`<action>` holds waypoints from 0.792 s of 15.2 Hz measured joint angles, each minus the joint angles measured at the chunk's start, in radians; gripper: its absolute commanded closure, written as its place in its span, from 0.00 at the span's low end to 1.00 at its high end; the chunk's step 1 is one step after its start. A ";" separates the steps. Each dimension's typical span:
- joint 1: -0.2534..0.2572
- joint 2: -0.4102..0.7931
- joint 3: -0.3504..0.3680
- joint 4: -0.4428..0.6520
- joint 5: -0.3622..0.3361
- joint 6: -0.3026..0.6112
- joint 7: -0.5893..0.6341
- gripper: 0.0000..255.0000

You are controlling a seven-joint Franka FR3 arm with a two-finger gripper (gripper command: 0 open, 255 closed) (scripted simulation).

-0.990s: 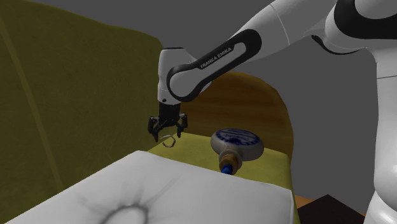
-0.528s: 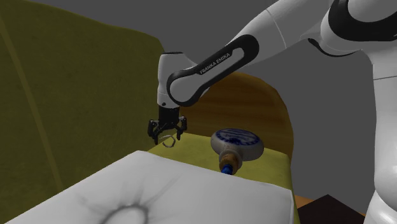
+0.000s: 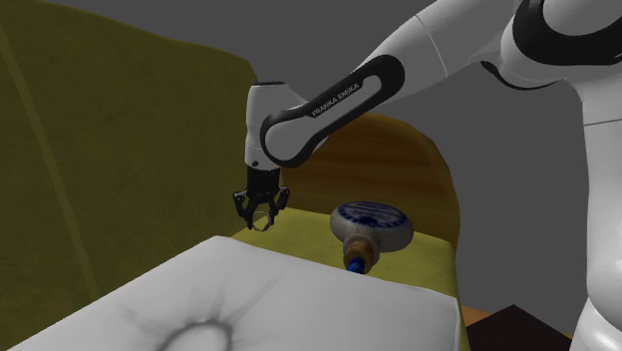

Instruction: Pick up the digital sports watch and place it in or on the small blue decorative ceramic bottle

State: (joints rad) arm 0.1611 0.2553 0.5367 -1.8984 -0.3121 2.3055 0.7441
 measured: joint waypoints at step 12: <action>-0.012 -0.033 0.009 0.031 0.035 -0.062 -0.030 1.00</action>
State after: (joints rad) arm 0.1492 0.2223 0.5454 -1.8678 -0.2769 2.2437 0.7139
